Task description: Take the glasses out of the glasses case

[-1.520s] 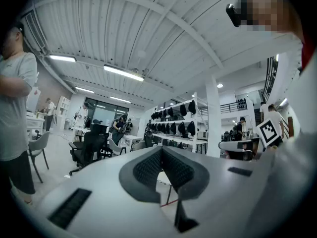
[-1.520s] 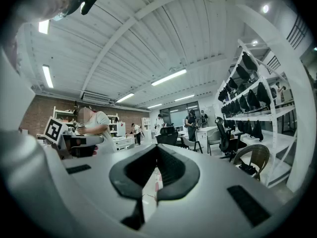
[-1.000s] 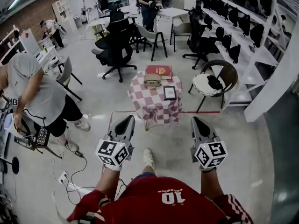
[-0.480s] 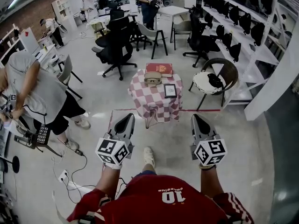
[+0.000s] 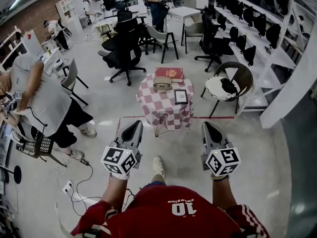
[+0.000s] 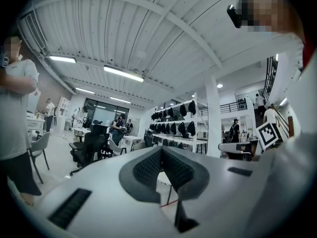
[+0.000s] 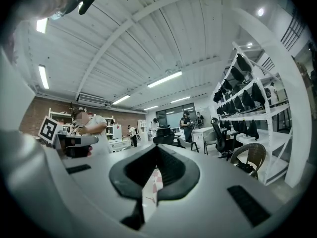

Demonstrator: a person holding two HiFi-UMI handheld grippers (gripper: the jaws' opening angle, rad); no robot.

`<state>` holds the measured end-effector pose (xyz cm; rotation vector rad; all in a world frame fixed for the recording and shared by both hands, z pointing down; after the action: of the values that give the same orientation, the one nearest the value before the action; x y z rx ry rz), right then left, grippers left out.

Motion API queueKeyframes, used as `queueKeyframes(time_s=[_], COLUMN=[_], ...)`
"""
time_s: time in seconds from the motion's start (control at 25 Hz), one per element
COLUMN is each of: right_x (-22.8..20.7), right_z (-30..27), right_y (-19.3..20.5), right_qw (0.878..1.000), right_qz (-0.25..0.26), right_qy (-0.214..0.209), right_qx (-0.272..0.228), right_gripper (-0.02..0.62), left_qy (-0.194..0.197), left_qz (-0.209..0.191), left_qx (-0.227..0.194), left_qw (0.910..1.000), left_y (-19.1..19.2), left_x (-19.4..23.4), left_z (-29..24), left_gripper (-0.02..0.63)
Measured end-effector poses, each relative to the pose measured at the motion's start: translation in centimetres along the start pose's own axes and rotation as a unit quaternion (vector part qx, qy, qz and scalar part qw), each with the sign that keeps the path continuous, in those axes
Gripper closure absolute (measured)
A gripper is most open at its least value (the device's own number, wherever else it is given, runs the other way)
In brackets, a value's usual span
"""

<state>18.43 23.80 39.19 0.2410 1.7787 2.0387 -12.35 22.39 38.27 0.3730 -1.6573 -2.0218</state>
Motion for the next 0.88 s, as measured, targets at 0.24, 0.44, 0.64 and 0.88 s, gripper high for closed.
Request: queueKeyframes(time_s=[0.24, 0.44, 0.64, 0.88], right_x=[-0.5, -0.8, -1.5, -2.4], right_z=[0.0, -0.2, -0.7, -2.6], right_y=[-0.2, 0.0, 0.4, 0.9], right_qw=[1.000, 1.000, 1.000, 1.000], right_qz=[-0.005, -0.012, -0.015, -0.019], right_qy=[-0.002, -0.003, -0.004, -0.001], right_qx=[-0.001, 0.002, 0.005, 0.015], right_gripper=[0.578, 0.578, 0.578, 0.578], left_qy=[0.001, 0.000, -0.006, -0.014], left_qz=[-0.004, -0.008, -0.007, 0.001], left_qx=[0.001, 0.004, 0.005, 0.012], left_qw=[1.0000, 1.0000, 0.9999, 0.9998], left_y=[-0.2, -0.3, 0.3, 0.9], left_x=[-0.5, -0.6, -0.1, 1.3], left_z=[-0.4, -0.6, -1.3, -2.6], left_gripper=[0.600, 0.598, 0.600, 0.600])
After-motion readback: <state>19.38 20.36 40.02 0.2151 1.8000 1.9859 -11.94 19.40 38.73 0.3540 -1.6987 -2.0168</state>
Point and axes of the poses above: the fingertips, and each gripper's own axes: z backward along the fingers, x to its left, y out of its underside, the point moved 7 cm from there along z, backward along the fingers, and after that the axes turned 10 degrees about -x, right-handed, at the moved point
